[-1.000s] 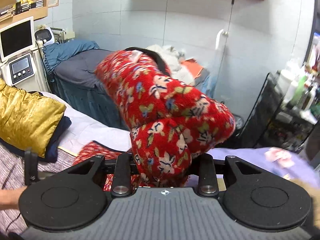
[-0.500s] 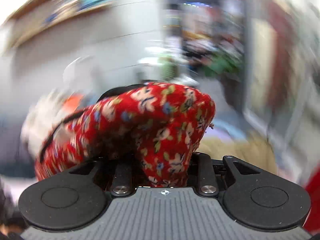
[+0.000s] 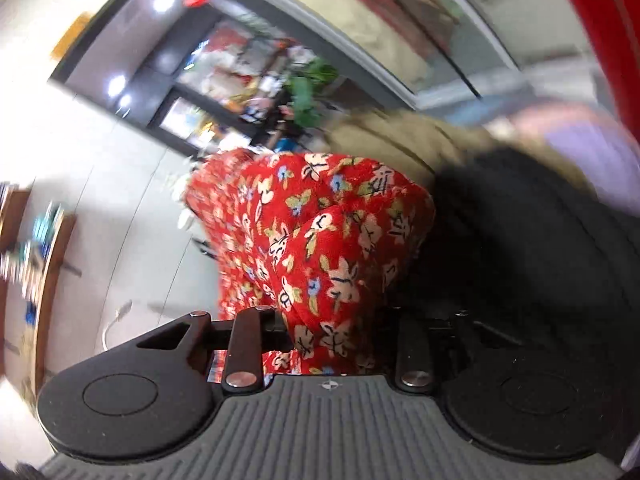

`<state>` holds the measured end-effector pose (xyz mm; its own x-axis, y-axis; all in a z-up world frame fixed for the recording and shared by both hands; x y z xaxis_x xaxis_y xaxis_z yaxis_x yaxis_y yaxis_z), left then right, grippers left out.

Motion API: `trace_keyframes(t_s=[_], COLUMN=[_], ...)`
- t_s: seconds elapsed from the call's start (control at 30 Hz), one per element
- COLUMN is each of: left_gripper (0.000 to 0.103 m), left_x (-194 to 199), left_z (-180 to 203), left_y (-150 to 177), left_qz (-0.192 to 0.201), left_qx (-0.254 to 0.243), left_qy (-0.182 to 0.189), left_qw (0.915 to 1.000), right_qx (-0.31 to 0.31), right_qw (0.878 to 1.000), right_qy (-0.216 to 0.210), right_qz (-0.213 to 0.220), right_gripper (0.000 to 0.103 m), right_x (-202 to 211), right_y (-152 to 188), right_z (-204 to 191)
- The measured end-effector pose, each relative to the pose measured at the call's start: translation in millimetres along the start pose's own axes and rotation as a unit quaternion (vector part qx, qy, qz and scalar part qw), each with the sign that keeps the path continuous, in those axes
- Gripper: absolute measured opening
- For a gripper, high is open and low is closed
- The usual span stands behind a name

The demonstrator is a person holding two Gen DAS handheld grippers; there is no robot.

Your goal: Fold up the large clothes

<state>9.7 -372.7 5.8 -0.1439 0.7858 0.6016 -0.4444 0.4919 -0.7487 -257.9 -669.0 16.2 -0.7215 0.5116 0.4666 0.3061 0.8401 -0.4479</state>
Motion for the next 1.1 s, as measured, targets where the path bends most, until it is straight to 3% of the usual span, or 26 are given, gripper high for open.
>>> trace_keyframes(t_s=[0.13, 0.17, 0.23, 0.3, 0.43, 0.63, 0.77, 0.87, 0.97, 1.1], left_gripper=[0.103, 0.103, 0.103, 0.103, 0.103, 0.103, 0.103, 0.103, 0.103, 0.103], left_x=[-8.3, -7.5, -4.9, 0.7, 21.2, 39.2, 53.0, 64.2, 74.5, 92.6], left_z=[10.1, 11.0, 10.2, 7.8, 2.3, -1.8, 3.0, 11.9, 23.4, 35.8], left_y=[-7.4, -4.2, 4.9, 10.5, 14.9, 1.4, -3.9, -7.0, -11.7, -20.2], left_qz=[-0.001, -0.005, -0.018, -0.017, -0.01, -0.016, -0.027, -0.043, -0.053, -0.058], left_qx=[-0.022, -0.022, -0.026, -0.037, -0.049, -0.075, -0.09, -0.124, -0.146, -0.126], left_qy=[0.011, 0.007, -0.011, -0.029, -0.063, -0.093, -0.12, -0.143, -0.149, -0.12], left_qw=[0.9997, 0.9997, 0.9994, 0.9987, 0.9967, 0.9927, 0.9883, 0.9809, 0.9765, 0.983], right_qx=[0.0, 0.001, -0.016, -0.035, -0.044, 0.04, 0.115, 0.183, 0.266, 0.37], right_qw=[0.999, 0.999, 0.997, 0.997, 0.997, 0.991, 0.983, 0.969, 0.944, 0.902], right_qy=[0.024, 0.05, 0.077, 0.072, 0.066, 0.126, 0.14, 0.154, 0.159, 0.159], right_qz=[0.021, 0.011, -0.012, -0.013, -0.014, -0.005, -0.024, -0.063, -0.115, -0.158], right_gripper=[0.034, 0.04, 0.056, 0.09, 0.09, 0.095, 0.098, 0.099, 0.1, 0.101], right_x=[-14.8, -24.1, -36.6, -37.2, -29.9, -7.7, 9.8, 16.5, 14.8, 19.6], right_y=[-22.9, -20.2, -6.8, 1.5, 9.0, 2.9, 18.5, 47.1, 85.8, 140.9], right_z=[-2.6, 1.2, 12.9, 19.1, 17.6, -8.9, -38.6, -67.3, -98.6, -145.5])
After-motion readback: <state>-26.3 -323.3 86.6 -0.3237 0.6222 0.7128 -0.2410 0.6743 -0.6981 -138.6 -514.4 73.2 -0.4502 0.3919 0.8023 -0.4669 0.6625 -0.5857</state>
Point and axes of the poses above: each gripper's, at about its wrist camera, not at the fingertips, and x roughly against the way its jaws point, z to its right, y to its underside, the point moved 6 cm from there along -x, roughly the way its jaws point
